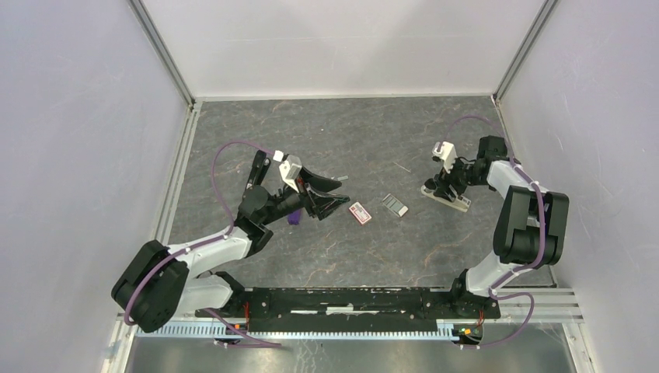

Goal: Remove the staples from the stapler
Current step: Unload the staple at the center of the board.

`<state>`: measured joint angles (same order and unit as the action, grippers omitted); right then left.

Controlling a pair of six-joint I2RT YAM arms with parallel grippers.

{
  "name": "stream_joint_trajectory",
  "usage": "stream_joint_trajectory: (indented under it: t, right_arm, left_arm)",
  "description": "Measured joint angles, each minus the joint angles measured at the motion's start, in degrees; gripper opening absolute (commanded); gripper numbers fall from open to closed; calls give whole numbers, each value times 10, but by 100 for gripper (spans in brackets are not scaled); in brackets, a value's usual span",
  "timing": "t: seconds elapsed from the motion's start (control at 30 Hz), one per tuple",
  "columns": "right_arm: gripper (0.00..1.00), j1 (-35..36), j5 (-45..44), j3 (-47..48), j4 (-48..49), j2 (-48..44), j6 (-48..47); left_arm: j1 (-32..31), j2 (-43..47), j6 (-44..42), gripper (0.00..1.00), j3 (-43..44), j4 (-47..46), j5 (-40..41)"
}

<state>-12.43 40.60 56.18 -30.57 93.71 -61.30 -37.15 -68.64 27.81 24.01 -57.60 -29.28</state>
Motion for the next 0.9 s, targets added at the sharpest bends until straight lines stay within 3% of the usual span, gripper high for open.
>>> stream_joint_trajectory:
  t: [0.1, 0.37, 0.53, 0.73, 0.9]
  right_arm:
    - [64, 0, -12, 0, 1, 1, 0]
    - [18, 6, -10, 16, -18, 39, -2]
    - [14, 0, 19, 19, -48, 11, -21]
    - [15, -1, 89, 64, -98, -64, -49]
    - [11, 2, 120, 114, -133, -49, -83]
  left_arm:
    - [0, -2, 0, 70, 2, 0, -2]
    - [0, -3, 0, 70, 4, 0, -9]
    - [0, -3, 0, 70, 4, 0, -9]
    - [-1, -20, 0, 70, 11, -9, -11]
    - [-11, -65, 1, 75, 37, -21, -14]
